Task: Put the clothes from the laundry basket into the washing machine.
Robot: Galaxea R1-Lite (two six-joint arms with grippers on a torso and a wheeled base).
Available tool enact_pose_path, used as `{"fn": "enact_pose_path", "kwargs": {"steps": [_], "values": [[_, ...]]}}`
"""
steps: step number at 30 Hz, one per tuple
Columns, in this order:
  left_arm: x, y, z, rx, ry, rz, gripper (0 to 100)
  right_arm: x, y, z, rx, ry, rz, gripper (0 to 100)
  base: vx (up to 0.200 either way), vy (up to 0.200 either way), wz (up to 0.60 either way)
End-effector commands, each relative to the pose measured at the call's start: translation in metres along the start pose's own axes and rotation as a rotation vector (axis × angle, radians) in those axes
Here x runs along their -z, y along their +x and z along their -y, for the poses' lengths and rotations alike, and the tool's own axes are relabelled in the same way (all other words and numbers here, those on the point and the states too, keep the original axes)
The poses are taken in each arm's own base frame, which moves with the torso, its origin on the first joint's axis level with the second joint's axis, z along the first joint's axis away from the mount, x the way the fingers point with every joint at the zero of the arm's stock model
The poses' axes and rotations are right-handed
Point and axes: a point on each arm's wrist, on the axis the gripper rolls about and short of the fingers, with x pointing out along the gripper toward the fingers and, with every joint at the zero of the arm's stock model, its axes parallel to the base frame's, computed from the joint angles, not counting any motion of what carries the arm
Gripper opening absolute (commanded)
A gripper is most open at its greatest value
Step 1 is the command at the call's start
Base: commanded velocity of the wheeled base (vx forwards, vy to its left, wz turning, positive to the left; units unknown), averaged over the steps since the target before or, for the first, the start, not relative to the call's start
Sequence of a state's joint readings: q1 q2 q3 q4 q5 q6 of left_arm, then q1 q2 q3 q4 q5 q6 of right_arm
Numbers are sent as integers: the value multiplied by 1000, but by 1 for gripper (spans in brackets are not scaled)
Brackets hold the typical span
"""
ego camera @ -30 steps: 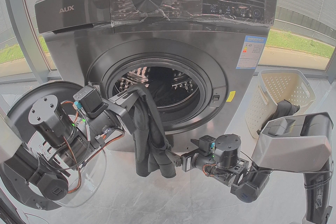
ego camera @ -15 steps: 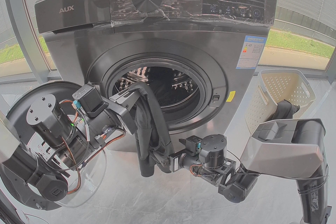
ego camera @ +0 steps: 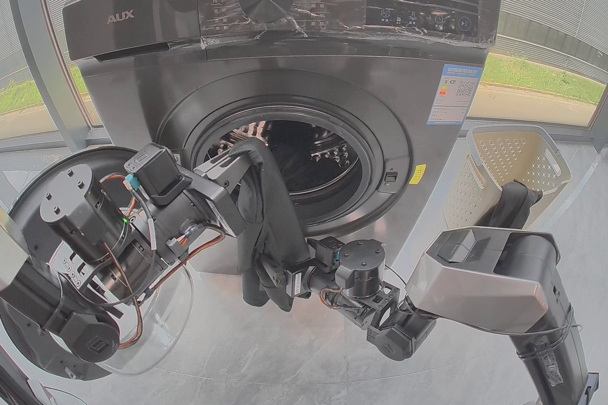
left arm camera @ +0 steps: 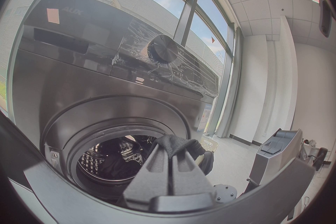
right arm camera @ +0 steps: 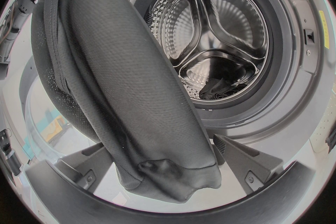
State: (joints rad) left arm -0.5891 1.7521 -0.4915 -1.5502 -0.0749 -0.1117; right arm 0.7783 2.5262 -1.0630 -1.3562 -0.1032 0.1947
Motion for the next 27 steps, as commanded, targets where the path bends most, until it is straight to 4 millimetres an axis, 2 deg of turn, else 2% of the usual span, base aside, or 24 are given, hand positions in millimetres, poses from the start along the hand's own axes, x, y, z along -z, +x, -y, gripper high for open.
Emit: {"fn": "enact_pose_path", "kwargs": {"steps": [1,6,11,12,20,24,27], "values": [[-4,0,0,0,0,16,0,8,7,1,5,1,7,100,0,0,0],[-4,0,1,4,-2,17,0,7,16,0,4,4,36,100,0,0,0],[-4,0,1,5,-4,17,0,8,16,0,22,6,41,100,0,0,0],[-4,0,1,5,-4,17,0,8,16,0,23,6,42,0,0,0,0],[-3,1,-1,-1,-3,13,0,2,14,-2,17,9,64,0,0,0,0],[1,2,-5,-22,0,3,0,4,5,-7,6,6,51,0,0,0,0],[11,4,-16,-66,9,-30,0,-5,-26,-17,-18,0,23,0,0,0,0]]}}
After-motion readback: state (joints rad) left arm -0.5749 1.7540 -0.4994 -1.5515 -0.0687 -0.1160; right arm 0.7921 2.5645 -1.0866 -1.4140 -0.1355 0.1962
